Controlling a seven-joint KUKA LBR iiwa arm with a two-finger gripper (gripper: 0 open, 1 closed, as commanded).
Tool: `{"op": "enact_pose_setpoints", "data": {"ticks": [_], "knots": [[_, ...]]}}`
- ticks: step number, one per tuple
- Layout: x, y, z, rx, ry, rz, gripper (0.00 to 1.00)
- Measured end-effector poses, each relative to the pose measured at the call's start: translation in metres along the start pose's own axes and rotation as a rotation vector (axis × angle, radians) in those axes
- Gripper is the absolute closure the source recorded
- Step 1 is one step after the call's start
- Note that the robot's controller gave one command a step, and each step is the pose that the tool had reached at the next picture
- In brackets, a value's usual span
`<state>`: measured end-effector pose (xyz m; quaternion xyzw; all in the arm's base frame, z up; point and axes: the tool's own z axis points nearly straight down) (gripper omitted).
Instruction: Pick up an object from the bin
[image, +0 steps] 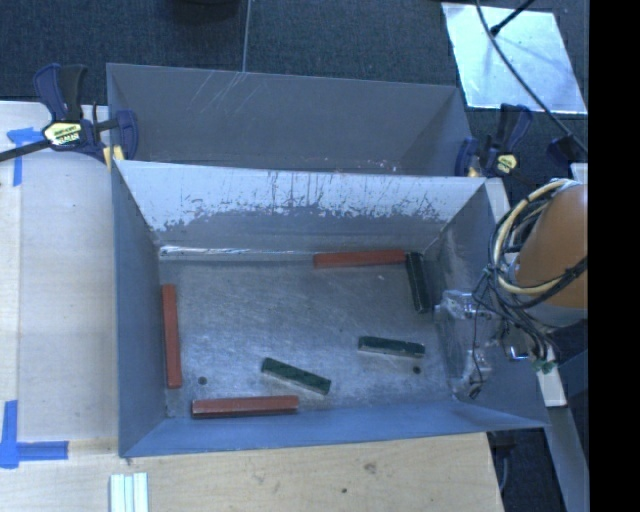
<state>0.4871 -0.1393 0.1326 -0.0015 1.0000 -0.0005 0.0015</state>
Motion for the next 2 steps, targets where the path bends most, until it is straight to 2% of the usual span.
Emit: {"op": "enact_pose_setpoints", "data": {"ticks": [1, 2], "knots": [[-0.0013, 0.0551, 0.0655, -0.004, 0.004, -0.060, 0.00], [-0.0027, 0.0513, 0.0618, 0.000, -0.003, -0.056, 1.00]]}}
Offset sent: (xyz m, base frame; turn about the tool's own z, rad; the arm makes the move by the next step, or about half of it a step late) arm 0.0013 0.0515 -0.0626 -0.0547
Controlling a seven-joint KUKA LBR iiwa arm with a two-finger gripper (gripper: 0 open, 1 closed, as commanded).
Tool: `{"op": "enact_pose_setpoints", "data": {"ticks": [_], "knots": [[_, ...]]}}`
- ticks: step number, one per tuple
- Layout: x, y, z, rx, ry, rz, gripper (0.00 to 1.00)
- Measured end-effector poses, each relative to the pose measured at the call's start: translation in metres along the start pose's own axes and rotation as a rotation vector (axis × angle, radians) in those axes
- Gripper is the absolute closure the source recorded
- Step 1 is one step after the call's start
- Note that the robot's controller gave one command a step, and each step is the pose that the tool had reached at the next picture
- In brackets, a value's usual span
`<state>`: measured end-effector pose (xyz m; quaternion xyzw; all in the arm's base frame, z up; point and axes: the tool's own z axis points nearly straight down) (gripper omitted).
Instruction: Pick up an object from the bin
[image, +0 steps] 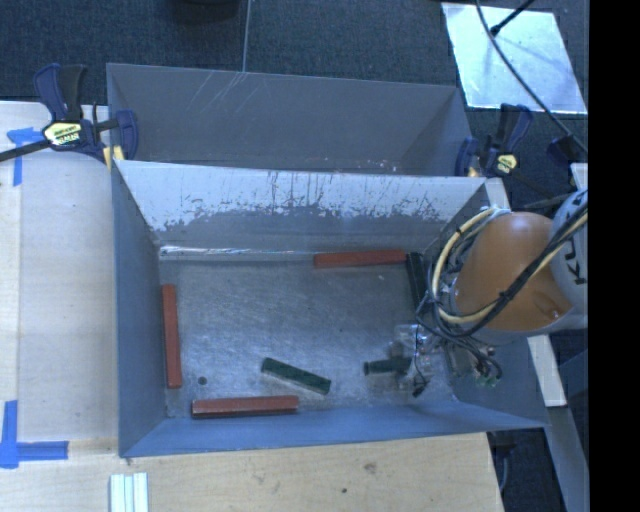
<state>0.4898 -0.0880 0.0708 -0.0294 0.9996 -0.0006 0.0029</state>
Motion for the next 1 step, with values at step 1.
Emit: {"op": "enact_pose_setpoints", "data": {"ticks": [1], "knots": [[-0.0328, -0.0077, -0.1199, 0.002, -0.006, -0.020, 1.00]]}}
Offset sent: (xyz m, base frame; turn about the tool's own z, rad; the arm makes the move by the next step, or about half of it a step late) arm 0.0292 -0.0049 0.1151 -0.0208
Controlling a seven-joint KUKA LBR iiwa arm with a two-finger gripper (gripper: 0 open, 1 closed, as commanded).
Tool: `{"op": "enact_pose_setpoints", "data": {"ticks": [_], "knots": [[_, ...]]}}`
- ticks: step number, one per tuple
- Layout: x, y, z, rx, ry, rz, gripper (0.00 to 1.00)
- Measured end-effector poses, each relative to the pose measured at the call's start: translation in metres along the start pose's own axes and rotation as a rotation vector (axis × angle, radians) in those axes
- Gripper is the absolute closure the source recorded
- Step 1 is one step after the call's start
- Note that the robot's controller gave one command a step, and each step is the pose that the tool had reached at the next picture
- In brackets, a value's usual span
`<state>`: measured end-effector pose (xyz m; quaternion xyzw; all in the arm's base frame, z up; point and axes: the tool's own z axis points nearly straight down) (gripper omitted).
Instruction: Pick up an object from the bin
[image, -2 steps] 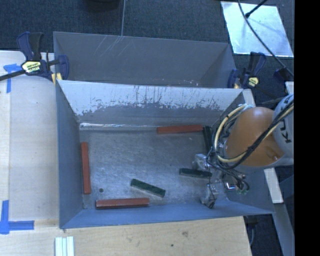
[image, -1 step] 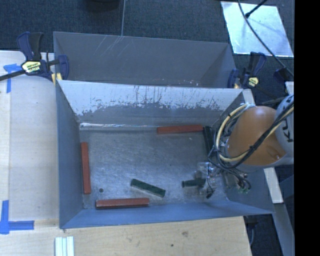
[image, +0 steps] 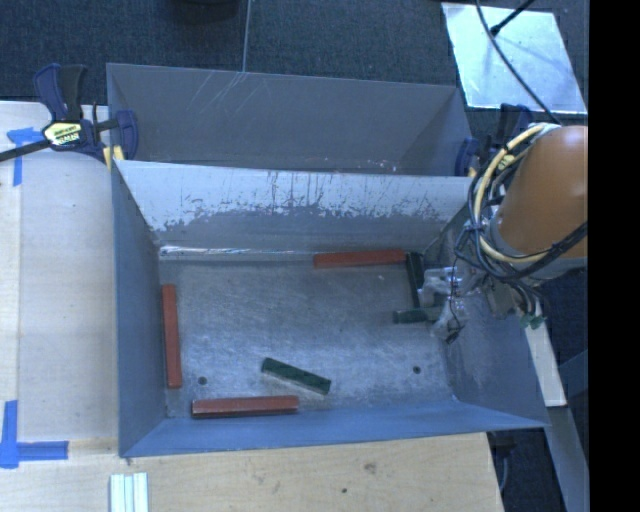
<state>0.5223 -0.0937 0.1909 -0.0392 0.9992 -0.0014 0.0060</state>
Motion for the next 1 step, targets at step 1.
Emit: {"op": "enact_pose_setpoints", "data": {"ticks": [1], "knots": [[0.0058, -0.0384, -0.0462, 0.000, 0.004, -0.188, 1.00]]}}
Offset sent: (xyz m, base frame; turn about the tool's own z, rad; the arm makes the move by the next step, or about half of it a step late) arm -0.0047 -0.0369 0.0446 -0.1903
